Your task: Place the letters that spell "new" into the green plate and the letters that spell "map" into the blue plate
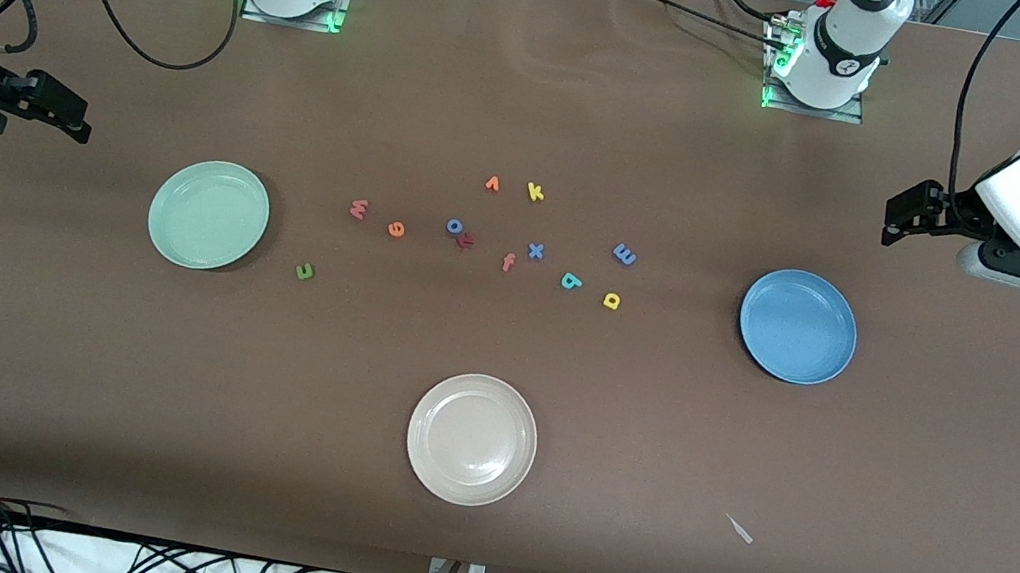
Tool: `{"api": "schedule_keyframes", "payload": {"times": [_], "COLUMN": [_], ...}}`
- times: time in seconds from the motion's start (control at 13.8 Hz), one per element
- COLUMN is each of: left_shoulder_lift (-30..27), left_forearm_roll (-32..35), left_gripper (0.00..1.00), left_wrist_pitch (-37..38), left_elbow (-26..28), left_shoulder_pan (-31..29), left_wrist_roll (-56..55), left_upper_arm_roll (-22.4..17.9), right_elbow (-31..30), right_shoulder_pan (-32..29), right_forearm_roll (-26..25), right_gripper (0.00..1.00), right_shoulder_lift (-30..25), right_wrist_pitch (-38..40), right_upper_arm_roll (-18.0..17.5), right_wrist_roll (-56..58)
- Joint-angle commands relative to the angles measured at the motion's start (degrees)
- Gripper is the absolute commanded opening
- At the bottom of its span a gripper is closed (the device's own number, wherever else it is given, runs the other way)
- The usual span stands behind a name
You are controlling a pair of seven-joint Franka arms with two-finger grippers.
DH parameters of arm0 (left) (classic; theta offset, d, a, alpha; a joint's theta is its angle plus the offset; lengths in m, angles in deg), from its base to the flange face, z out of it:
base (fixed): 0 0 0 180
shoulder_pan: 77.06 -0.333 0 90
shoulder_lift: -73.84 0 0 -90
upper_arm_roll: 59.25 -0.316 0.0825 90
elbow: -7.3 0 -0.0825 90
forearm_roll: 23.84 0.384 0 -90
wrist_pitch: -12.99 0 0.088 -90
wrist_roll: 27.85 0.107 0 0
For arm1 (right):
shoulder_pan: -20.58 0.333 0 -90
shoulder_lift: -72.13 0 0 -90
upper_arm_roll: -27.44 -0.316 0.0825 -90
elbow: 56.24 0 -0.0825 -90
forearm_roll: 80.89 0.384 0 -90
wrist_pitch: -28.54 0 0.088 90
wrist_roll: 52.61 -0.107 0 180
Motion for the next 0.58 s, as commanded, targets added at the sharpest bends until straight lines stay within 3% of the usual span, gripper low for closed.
{"api": "schedule_keyframes", "payload": {"times": [0.0, 0.51], "left_shoulder_lift": [-0.41, -0.33], "left_forearm_roll": [1.53, 1.53], "left_gripper": [1.00, 1.00], "left_wrist_pitch": [1.14, 1.14], "left_elbow": [-0.73, -0.72], "left_shoulder_pan": [0.04, 0.04], "left_wrist_roll": [1.05, 1.05], "left_upper_arm_roll": [-0.04, -0.04], "right_elbow": [-0.67, -0.67], "right_shoulder_pan": [0.10, 0.01], "right_forearm_roll": [0.67, 0.58], "right_gripper": [1.00, 1.00], "right_shoulder_lift": [-1.21, -1.21], "right_wrist_pitch": [0.73, 0.64], "right_upper_arm_roll": [-0.51, -1.47], "right_wrist_roll": [-0.66, -0.58]}}
